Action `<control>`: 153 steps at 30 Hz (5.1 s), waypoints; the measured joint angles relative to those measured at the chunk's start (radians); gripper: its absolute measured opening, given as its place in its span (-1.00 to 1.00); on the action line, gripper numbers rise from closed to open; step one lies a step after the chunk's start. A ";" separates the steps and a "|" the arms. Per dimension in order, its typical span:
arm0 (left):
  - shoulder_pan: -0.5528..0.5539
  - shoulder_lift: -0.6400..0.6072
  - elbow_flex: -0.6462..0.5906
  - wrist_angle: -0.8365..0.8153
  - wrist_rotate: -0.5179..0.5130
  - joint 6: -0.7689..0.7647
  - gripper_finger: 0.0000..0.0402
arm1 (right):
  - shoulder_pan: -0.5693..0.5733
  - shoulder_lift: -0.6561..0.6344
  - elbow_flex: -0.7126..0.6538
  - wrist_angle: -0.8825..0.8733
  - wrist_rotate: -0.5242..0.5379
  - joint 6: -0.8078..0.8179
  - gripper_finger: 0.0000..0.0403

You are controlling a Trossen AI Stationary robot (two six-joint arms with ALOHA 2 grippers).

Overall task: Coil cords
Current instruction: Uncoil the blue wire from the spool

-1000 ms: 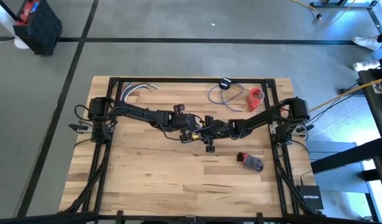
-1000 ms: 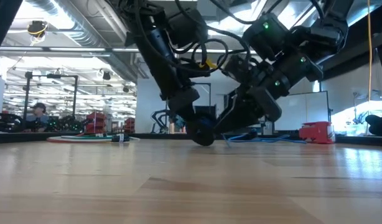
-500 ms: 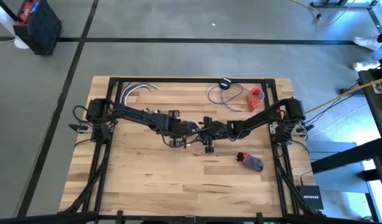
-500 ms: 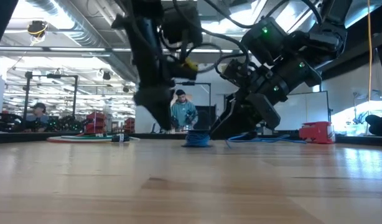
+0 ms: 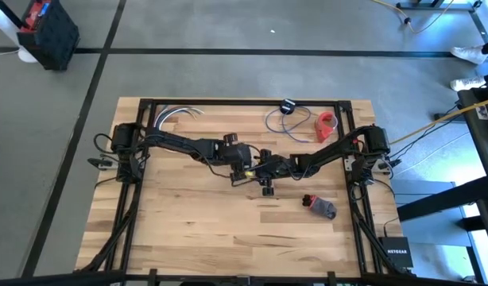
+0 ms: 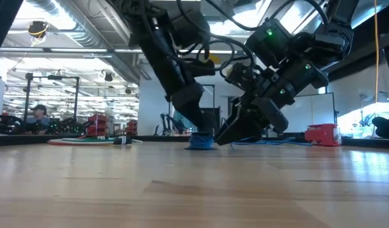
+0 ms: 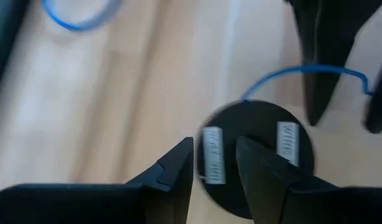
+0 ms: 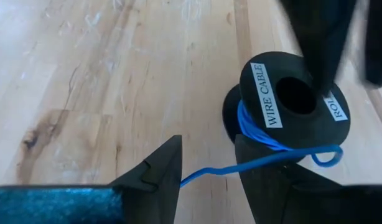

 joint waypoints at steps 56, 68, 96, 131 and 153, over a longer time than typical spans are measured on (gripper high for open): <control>0.076 0.047 0.022 -0.016 0.240 0.006 -0.99 | 0.001 -0.002 0.001 -0.021 0.000 0.051 -0.23; 0.073 0.047 0.015 -0.018 0.240 0.005 -0.99 | 0.045 -0.191 0.005 -0.338 -0.018 0.110 -0.23; 0.073 0.046 0.014 -0.020 0.240 -0.013 -0.99 | -0.114 0.013 -0.122 0.215 0.043 0.158 -0.23; 0.073 0.047 0.012 -0.016 0.241 -0.013 -0.99 | -0.116 0.078 -0.048 0.175 0.091 0.024 -0.91; 0.073 0.047 0.014 -0.023 0.243 -0.014 -0.99 | 0.285 -0.340 -0.065 -1.139 0.294 0.398 -0.97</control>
